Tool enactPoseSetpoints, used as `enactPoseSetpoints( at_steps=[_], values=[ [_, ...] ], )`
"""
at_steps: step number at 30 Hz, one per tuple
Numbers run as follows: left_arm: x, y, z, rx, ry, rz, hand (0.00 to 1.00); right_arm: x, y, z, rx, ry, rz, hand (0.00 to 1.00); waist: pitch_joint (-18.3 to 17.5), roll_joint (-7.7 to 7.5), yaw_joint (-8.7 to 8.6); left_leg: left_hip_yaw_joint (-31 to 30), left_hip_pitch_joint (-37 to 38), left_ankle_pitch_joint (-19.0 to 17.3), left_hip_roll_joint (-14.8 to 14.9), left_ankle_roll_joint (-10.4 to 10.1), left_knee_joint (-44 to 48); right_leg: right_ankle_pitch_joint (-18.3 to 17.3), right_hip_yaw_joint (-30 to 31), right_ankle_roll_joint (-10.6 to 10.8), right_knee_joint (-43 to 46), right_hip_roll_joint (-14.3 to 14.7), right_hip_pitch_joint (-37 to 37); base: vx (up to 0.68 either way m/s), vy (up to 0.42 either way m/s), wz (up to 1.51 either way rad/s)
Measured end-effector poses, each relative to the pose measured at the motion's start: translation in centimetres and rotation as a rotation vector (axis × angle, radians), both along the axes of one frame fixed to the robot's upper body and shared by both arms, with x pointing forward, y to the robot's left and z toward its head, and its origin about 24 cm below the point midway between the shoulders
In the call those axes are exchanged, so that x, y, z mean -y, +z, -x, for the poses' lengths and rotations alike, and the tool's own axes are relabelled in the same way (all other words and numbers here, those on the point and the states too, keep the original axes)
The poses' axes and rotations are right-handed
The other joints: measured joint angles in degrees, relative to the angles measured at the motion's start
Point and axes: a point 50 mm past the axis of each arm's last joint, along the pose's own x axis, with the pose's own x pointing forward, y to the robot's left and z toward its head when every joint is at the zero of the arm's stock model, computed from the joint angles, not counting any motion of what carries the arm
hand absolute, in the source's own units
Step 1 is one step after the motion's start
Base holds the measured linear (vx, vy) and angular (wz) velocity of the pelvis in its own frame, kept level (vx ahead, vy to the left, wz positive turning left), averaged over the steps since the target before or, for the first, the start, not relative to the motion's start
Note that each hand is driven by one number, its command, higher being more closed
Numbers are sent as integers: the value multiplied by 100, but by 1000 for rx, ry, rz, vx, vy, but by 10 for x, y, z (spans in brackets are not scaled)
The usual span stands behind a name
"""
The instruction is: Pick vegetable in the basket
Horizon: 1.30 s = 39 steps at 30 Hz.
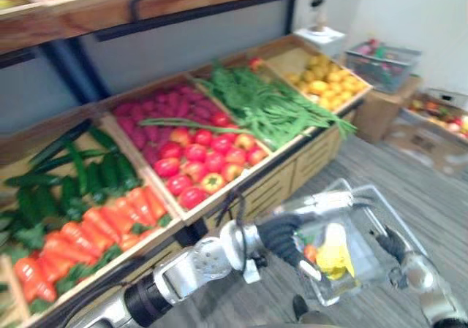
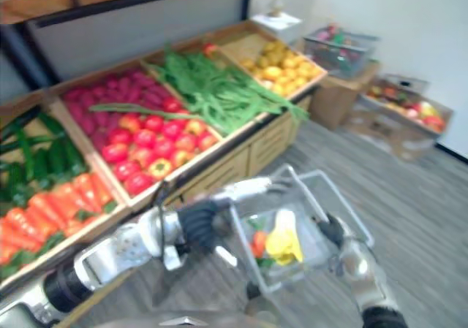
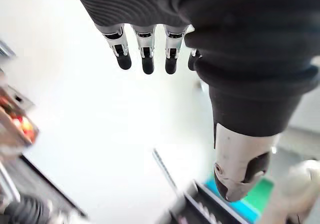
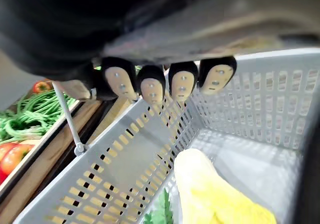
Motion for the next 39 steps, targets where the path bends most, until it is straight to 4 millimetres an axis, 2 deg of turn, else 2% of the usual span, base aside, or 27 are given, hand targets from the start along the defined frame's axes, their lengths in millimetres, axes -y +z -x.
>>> enactPoseSetpoints(
  at_steps=[1,3,5,7,9,11,15,18,19,22,24,25,27,28,30,31,34,37,39],
  values=[
    [-6,0,-3,-10,48,18,0,1,-6,9,-13,-43,-15,100,-8,-8,23,-141,-56,40,-50,35,-58,-2,-145,-2,-25,-65,44,-34,0,119],
    [-27,-2,-9,-54,222,96,0,2,-27,40,-84,-178,-79,100,-77,-84,69,-593,-239,222,-279,136,-337,-101,-586,-12,-106,-256,179,-13,-4,110],
    [-47,-8,-11,-93,379,156,0,0,-49,67,-168,-309,-152,100,-167,-187,97,-980,-322,520,-540,190,-832,-281,-924,-12,-109,-409,238,-3,0,108],
    [-64,-12,-11,-100,509,174,0,0,-64,85,-230,-427,-205,100,-238,-204,130,-1316,-361,829,-741,221,-1326,-329,-1211,10,-143,-493,253,8,3,92],
    [-83,-13,-12,-68,676,174,0,0,-77,110,-306,-565,-244,100,-307,-149,224,-1725,-452,1210,-903,254,-1800,-308,-1593,19,-226,-531,265,41,18,83],
    [-99,-16,-10,-65,809,189,0,-2,-83,118,-343,-627,-272,100,-331,-107,232,-1952,-570,1303,-906,325,-1797,-268,-1810,26,-228,-536,337,49,-9,64],
    [-123,-20,-5,-78,1024,298,0,-9,-89,127,-369,-683,-303,100,-342,-140,234,-2434,-822,1384,-910,357,-1799,-322,-2194,27,-250,-533,444,19,-12,59],
    [-147,-36,0,-118,1229,307,0,-12,-90,125,-361,-702,-324,100,-336,-140,258,-2636,-921,1430,-916,368,-1799,-388,-2368,-20,-218,-529,468,-22,-5,32],
    [-160,-48,1,-147,1333,275,0,-15,-91,125,-358,-709,-328,100,-342,-131,253,-2689,-892,1433,-916,372,-1800,-455,-2414,-75,-185,-529,528,-21,-2,18],
    [-180,-62,7,-168,1491,240,0,-20,-93,125,-356,-721,-336,100,-344,-124,244,-2758,-904,1400,-916,374,-1801,-489,-2479,-101,-192,-524,547,-34,3,13],
    [-207,-80,21,-211,1684,200,0,-24,-94,126,-353,-732,-337,100,-352,-99,244,-2794,-906,1400,-926,374,-1801,-494,-2511,-107,-202,-529,569,-16,3,6],
    [-214,-86,25,-226,1743,175,0,-24,-95,126,-355,-732,-338,100,-357,-89,239,-2809,-905,1400,-931,375,-1801,-495,-2544,-107,-210,-532,591,6,0,15],
    [-238,-117,44,-330,1941,62,0,-26,-95,130,-360,-740,-336,100,-368,-62,233,-2880,-900,1400,-947,375,-1801,-497,-2667,-111,-274,-538,702,18,-1,21],
    [-242,-126,50,-370,1988,33,0,-27,-95,131,-359,-741,-335,100,-369,-59,233,-2909,-900,1400,-951,375,-1801,-497,-2695,-111,-296,-537,744,22,-6,22],
    [-254,-163,75,-567,2132,-53,0,-34,-97,133,-347,-751,-343,100,-372,-58,232,-3007,-901,1398,-958,375,-1801,-546,-2822,-104,-298,-538,822,28,-9,24],
    [-255,-171,82,-612,2160,-74,0,-36,-97,133,-346,-748,-344,100,-377,-66,234,-3018,-898,1394,-958,374,-1801,-560,-2845,-101,-296,-537,838,26,-8,19],
    [-251,-218,124,-916,2242,-187,0,-42,-98,130,-320,-753,-362,100,-383,-65,247,-3070,-903,1369,-961,359,-1801,-620,-2915,-98,-283,-540,870,40,-15,9],
    [-240,-245,152,-1137,2242,-220,0,-45,-98,130,-309,-772,-381,100,-385,-62,238,-3100,-904,1341,-966,348,-1801,-649,-2928,-95,-284,-540,881,36,-13,3],
    [-228,-263,178,-1339,2242,-213,0,-45,-99,130,-311,-778,-383,100,-376,-48,224,-3093,-897,1314,-964,323,-1801,-668,-2906,-91,-286,-540,876,52,-15,-6]
  ],
)
